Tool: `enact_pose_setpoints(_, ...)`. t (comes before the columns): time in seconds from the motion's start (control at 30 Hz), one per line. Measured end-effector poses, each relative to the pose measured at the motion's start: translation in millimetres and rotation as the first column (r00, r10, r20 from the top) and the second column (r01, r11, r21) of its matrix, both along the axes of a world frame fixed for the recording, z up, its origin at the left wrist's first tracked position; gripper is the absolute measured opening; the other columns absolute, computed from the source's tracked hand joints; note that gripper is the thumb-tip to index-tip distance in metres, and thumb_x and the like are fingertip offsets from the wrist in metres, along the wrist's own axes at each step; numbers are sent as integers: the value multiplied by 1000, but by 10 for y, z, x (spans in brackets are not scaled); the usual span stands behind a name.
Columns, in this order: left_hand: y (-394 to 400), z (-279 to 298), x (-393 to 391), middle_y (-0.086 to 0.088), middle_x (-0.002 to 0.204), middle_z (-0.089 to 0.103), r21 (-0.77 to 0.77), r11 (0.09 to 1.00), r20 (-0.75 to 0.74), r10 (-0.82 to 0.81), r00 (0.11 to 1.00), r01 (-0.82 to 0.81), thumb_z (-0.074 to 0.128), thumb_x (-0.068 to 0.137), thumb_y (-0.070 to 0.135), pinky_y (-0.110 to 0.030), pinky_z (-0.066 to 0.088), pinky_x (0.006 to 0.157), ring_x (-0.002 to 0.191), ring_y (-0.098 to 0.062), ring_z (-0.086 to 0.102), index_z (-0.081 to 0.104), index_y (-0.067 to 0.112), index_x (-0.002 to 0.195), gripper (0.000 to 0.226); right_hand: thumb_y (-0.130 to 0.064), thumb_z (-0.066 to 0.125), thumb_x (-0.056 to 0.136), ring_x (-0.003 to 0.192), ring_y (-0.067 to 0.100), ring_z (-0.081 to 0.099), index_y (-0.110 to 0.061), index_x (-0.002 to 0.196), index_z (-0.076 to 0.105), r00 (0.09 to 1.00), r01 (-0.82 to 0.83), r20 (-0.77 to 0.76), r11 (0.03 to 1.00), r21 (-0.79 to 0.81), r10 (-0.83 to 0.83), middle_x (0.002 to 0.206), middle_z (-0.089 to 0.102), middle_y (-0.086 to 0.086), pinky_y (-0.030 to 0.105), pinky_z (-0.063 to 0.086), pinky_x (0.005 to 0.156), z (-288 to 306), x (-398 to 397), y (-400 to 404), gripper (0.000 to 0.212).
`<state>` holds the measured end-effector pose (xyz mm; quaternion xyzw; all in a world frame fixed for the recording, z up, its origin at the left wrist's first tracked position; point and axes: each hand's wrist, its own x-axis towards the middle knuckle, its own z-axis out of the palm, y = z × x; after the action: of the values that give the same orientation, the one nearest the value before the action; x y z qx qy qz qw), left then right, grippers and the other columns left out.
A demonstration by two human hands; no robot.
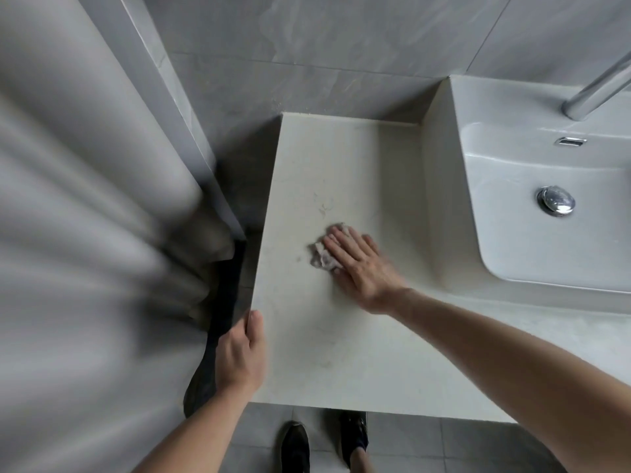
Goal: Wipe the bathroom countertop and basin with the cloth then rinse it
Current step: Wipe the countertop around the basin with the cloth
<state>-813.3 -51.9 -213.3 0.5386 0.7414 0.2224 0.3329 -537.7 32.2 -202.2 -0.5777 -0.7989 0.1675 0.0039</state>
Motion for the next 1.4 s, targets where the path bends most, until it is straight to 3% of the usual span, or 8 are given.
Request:
enact_pose_setpoints(0.17,3,-8,-3,-10,97,73,-1,1000,2,-1,1000,1,19,94,66,-43,52,81,96,-36,65,67,18,98,69,-49,24,103,159,23,0,-23,163,15,881,462,113,887,1,-459,172,8,3,52,13,125,-1,612,421,67)
enact_pose_setpoints(0.3,15,12,9,-14,99,72,-33,999,-4,18,1000,-18,30,103,53,-40,49,79,98,-39,63,68,14,100,55,-50,22,99,158,27,10,-17,162,22,817,566,80,820,80,-571,170,17,7,52,17,124,-71,510,120,71)
enact_pose_setpoints(0.43,8,25,7,-16,96,71,-24,1000,-6,15,1000,-15,28,101,54,-42,50,77,94,-41,63,66,13,96,57,-45,29,103,157,30,14,-20,161,25,870,489,10,867,93,-492,169,22,7,53,20,124,-30,330,-612,64)
enact_pose_setpoints(0.67,11,19,6,-15,93,70,-25,1000,-1,9,1000,-9,23,97,58,-44,50,78,92,-41,62,64,16,91,59,-44,29,107,159,23,-9,-24,164,5,987,155,36,988,-23,-154,172,-4,-1,51,7,127,159,118,-1641,65)
enact_pose_setpoints(0.9,16,52,18,-12,93,72,-11,1000,2,8,1000,-8,23,98,58,-41,50,77,92,-38,63,66,15,94,60,-50,26,100,158,29,11,-24,163,21,917,395,38,918,35,-396,170,18,7,54,18,124,1,413,-246,68)
enact_pose_setpoints(1.07,18,32,3,-5,82,68,-25,1000,5,5,1000,-5,19,97,63,-46,53,77,85,-33,64,60,17,84,63,-48,28,100,158,27,0,-21,162,18,808,586,48,810,38,-587,172,10,5,55,8,125,-43,236,638,69)
enact_pose_setpoints(1.2,10,18,-7,-5,80,68,-28,1000,17,2,1000,-1,20,97,62,-41,51,74,84,-31,64,58,17,83,61,-51,30,99,158,32,3,-21,163,19,922,386,-12,921,40,-386,172,10,6,56,6,125,-14,-338,555,71)
enact_pose_setpoints(1.4,16,51,1,-17,113,72,-2,1000,21,14,1000,-14,32,103,49,-38,48,84,108,-41,63,70,14,113,53,-47,28,106,159,24,-7,-28,164,10,997,-64,-46,998,30,65,172,2,0,52,5,127,56,-891,-292,64)
